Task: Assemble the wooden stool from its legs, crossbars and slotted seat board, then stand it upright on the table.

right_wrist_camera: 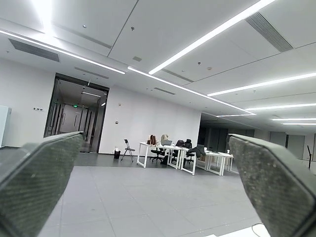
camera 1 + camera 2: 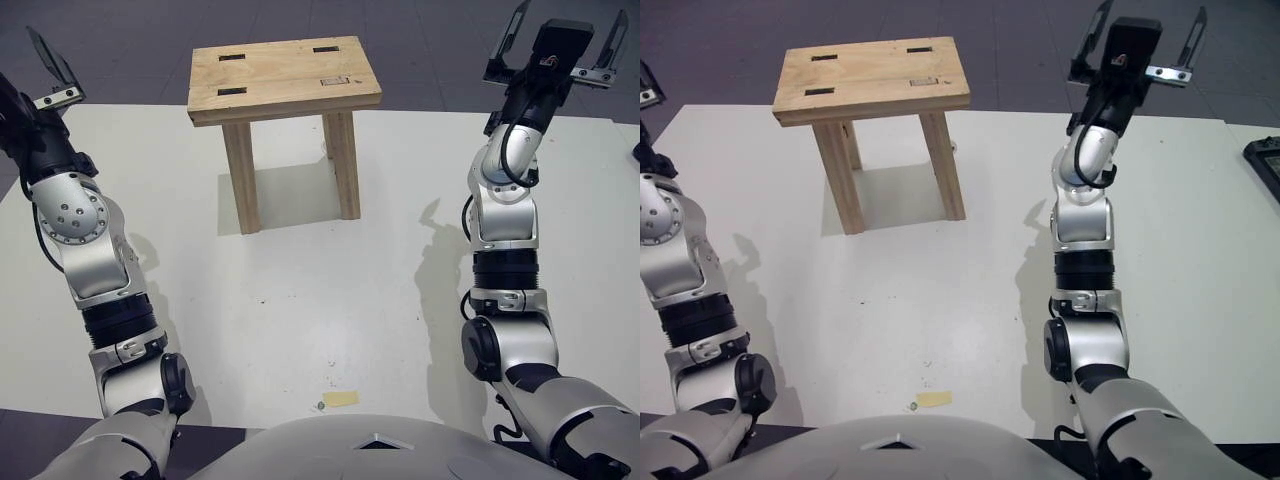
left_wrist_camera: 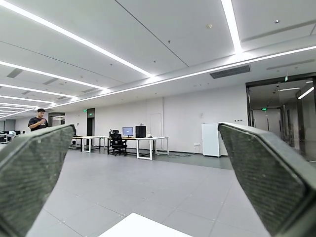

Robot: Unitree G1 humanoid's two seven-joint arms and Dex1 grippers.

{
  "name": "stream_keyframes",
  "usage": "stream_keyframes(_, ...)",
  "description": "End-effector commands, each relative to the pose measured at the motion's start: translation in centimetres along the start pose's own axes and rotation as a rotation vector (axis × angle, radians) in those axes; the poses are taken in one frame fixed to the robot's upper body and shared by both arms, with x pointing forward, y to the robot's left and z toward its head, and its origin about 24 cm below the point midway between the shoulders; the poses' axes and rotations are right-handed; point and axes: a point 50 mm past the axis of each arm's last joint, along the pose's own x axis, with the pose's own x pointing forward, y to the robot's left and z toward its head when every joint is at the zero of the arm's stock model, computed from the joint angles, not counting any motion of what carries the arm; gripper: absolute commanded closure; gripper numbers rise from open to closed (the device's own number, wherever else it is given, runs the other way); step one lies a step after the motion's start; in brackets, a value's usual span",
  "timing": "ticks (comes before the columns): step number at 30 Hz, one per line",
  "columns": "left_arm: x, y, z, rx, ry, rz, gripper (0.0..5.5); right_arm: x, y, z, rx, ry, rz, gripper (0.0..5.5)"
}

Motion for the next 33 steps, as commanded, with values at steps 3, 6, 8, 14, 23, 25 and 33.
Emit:
stream_keyframes(3,0.6,-1.1,0.3,-0.019,0.0,-0.029,0.1,-0.1,-0.7,-0.2,-0.033,-0.001,-0.029,0.12)
stream_keyframes(6,0.7,-1.8,0.4,-0.028,-0.001,-0.039,0.1,-0.1,-0.6,-0.1,-0.051,-0.01,-0.032,0.12)
stream_keyframes(8,0.6,-1.8,0.4,-0.029,-0.001,-0.038,0.1,0.0,-0.5,0.0,-0.06,-0.016,-0.032,0.12)
stream_keyframes(14,0.4,-2.1,0.5,-0.025,-0.002,-0.038,0.1,0.1,-0.2,0.0,-0.071,-0.021,-0.026,0.12)
stream_keyframes(23,0.6,-2.6,0.7,-0.022,-0.013,-0.059,0.1,0.1,-0.3,0.0,-0.074,-0.021,-0.042,0.12)
stream_keyframes(25,0.7,-2.7,0.8,-0.025,-0.016,-0.057,0.1,0.1,-0.4,-0.1,-0.074,-0.021,-0.048,0.12)
stream_keyframes(33,1.0,-3.2,0.7,-0.048,-0.013,-0.058,0.1,0.2,-0.6,0.2,-0.089,-0.042,-0.062,0.12)
